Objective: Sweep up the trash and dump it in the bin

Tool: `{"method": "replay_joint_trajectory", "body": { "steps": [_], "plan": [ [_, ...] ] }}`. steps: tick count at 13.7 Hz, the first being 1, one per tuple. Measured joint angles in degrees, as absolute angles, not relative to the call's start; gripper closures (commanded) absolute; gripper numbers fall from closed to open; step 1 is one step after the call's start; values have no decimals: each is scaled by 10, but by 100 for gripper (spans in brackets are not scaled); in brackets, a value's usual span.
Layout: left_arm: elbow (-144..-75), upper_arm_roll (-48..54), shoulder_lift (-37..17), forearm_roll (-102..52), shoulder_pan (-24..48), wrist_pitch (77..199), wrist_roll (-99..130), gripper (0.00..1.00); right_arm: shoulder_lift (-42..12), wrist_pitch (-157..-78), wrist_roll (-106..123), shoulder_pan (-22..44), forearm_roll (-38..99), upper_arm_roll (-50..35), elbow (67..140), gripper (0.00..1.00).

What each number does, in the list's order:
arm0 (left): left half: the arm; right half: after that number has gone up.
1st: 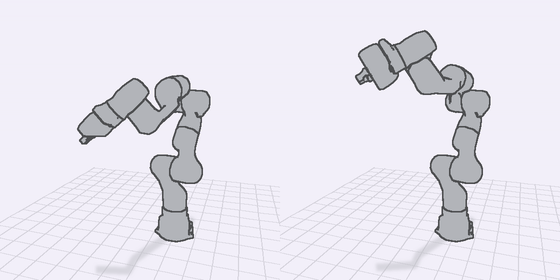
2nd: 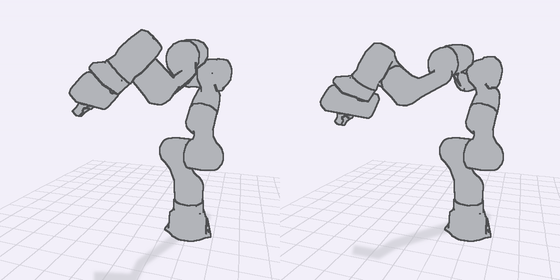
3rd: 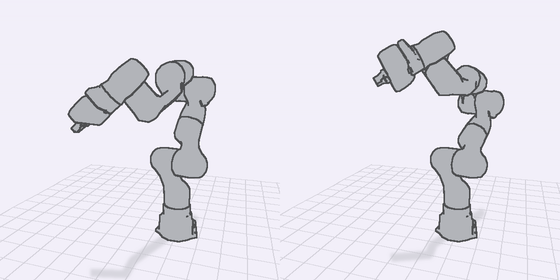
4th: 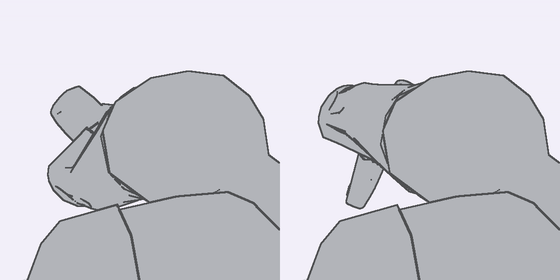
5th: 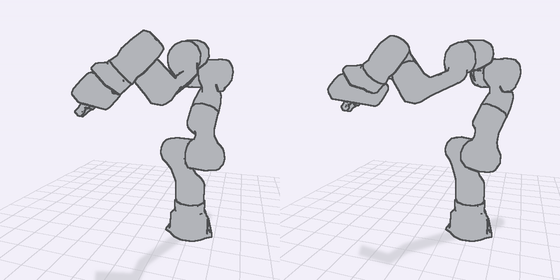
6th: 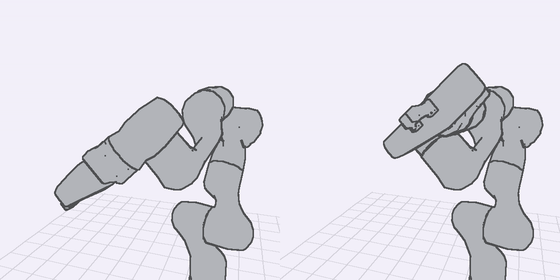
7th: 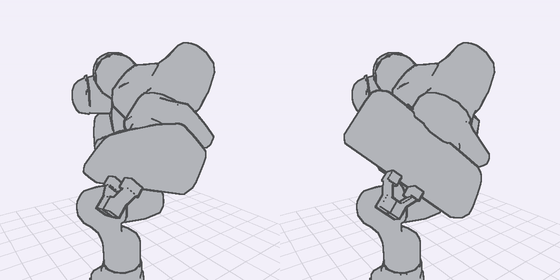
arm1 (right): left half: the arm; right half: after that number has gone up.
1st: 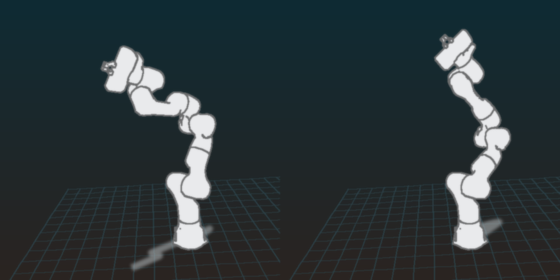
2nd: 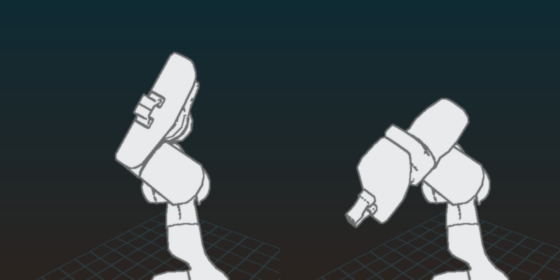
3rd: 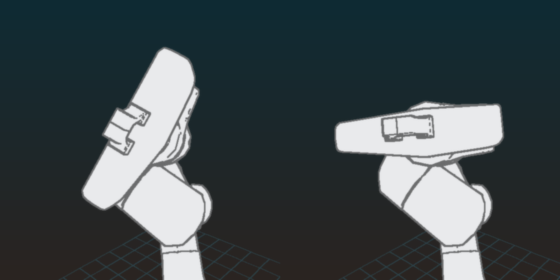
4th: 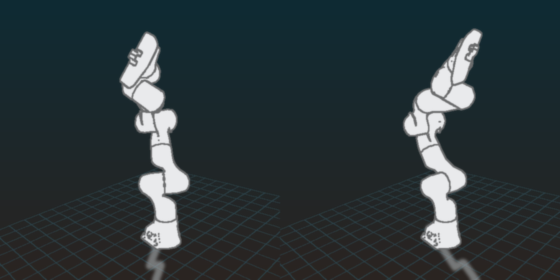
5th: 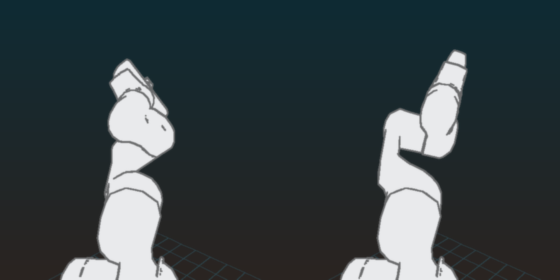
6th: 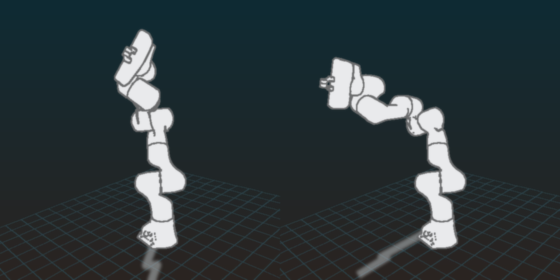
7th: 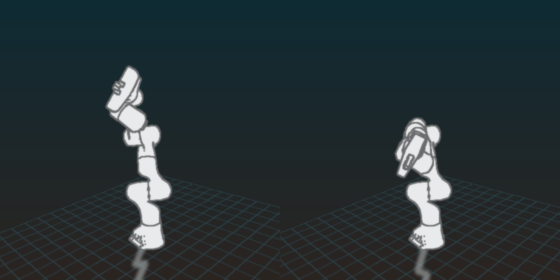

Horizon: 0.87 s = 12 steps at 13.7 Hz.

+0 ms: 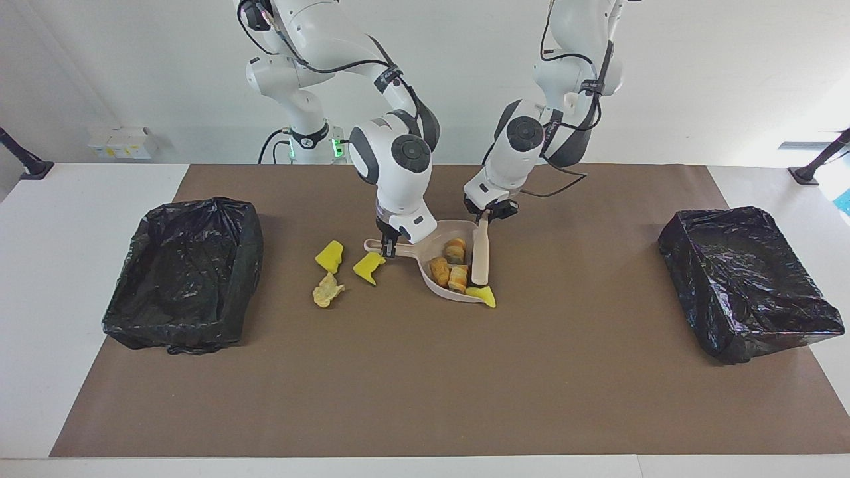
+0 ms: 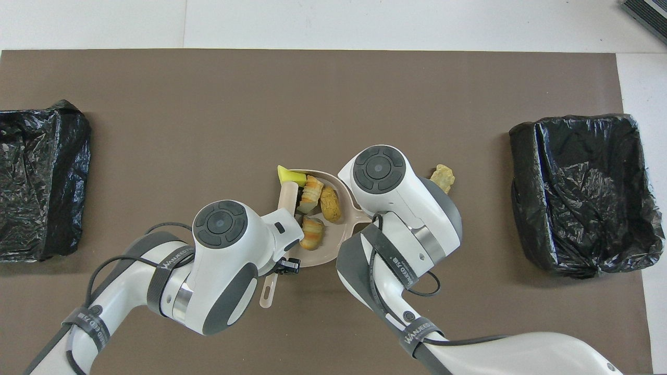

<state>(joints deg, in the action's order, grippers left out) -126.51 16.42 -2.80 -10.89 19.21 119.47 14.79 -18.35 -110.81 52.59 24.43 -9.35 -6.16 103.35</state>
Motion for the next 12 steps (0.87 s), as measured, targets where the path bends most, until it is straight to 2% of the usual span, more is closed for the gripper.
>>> {"method": "replay_joint_trajectory", "body": {
  "steps": [5, 9, 12],
  "plan": [
    [-1236, 167, -28, -111, 212, 1108, 145, 100, -183, -1108, 525, 244, -94, -62, 1034, 100],
    [-1186, 157, -25, -112, 212, 1033, 146, 100, -183, -1108, 524, 244, -94, -62, 1035, 100],
    [-1173, 150, -12, -111, 196, 1020, 148, 100, -183, -1108, 524, 244, -94, -62, 1036, 100]
  ]
}}
